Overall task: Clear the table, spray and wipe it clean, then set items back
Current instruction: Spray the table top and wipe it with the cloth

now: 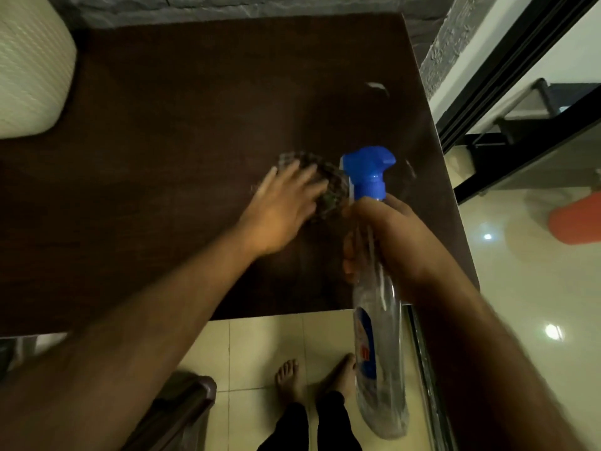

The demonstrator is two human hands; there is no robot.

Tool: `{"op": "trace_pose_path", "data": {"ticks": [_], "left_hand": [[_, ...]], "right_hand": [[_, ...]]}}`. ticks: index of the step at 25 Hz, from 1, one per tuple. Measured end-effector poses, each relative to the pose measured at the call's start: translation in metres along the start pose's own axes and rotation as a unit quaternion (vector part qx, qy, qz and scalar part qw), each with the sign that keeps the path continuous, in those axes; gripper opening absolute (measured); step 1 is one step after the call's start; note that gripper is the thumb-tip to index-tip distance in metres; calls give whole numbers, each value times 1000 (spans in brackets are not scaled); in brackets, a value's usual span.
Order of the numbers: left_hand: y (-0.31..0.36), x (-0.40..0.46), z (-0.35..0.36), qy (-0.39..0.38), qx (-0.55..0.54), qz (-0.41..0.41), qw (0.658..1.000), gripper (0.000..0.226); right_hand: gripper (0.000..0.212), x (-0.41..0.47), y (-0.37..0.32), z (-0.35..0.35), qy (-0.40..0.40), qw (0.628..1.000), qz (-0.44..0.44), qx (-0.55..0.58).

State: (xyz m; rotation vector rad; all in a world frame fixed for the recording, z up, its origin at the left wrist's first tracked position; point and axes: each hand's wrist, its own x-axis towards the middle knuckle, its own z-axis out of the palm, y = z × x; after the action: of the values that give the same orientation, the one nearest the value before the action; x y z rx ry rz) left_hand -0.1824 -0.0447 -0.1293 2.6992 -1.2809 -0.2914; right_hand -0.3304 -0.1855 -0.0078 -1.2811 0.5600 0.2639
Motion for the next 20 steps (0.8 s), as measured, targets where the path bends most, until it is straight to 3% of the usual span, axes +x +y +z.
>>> {"op": "trace_pose_path", "data": {"ticks": [3,7,9,12,20], "left_hand": [[-28,-73,-3,-15,-83,-10,996,51],[-55,12,-22,-5,-35,-141,989,48],[-21,32,-16,-4,-45,-136,990,48],[13,-7,3,0,-61,-57,997,47],[-10,-12,-12,0,-87,-166,982,47]], "right_hand": [[20,-9,2,3,5,1000,8,-2],[21,-16,10,6,8,1000,13,-27],[22,-19,20,9,6,999,22,-47],[19,-35,29,12,-4,997,41,-59],[18,-88,59,8,-16,996,63,-64]]}}
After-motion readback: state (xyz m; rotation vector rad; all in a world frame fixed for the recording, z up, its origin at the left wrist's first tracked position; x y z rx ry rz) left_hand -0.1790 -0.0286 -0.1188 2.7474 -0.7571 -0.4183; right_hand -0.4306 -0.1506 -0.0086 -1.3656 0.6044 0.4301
